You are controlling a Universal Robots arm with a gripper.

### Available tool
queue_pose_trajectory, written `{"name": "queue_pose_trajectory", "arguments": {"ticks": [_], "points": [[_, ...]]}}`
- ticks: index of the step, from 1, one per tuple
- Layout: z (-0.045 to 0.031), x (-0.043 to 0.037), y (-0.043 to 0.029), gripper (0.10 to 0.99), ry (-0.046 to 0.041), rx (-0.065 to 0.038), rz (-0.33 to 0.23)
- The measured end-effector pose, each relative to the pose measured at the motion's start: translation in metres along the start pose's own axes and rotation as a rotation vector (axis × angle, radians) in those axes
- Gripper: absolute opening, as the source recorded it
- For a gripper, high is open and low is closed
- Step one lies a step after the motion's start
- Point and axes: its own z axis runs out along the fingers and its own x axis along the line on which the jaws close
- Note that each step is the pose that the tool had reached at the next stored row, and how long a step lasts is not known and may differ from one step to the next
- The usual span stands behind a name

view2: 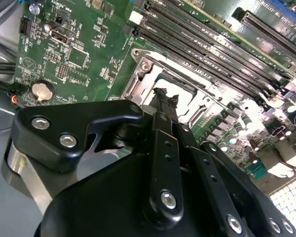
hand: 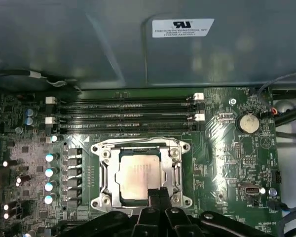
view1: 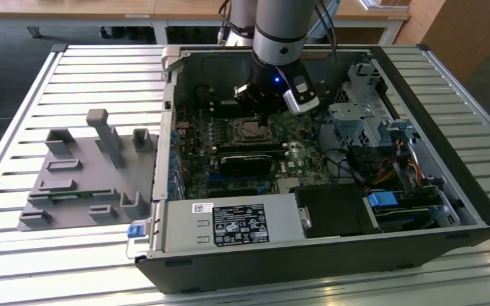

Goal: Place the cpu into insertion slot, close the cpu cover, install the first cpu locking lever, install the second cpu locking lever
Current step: 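Install the second cpu locking lever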

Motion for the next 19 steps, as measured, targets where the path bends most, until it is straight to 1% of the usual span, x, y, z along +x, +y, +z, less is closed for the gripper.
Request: {"name": "queue_pose_trajectory", "arguments": {"ticks": [1,2,8,13,16,19], "points": [[-0.0001,-0.0001,-0.0022,0.106,0.0001,-0.003,0.0],[-0.0003,-0.0002,-0.0045,0.106,0.0002,-0.004,0.0],[-0.0013,-0.0007,-0.0154,0.106,0.0003,-0.004,-0.001],[-0.0014,0.0,-0.0188,0.106,0.0004,-0.004,-0.002],[-0.0017,0.0006,-0.0222,0.106,0.0005,-0.004,-0.002],[-0.0018,0.0031,-0.0246,0.106,0.0004,-0.004,-0.002]]}}
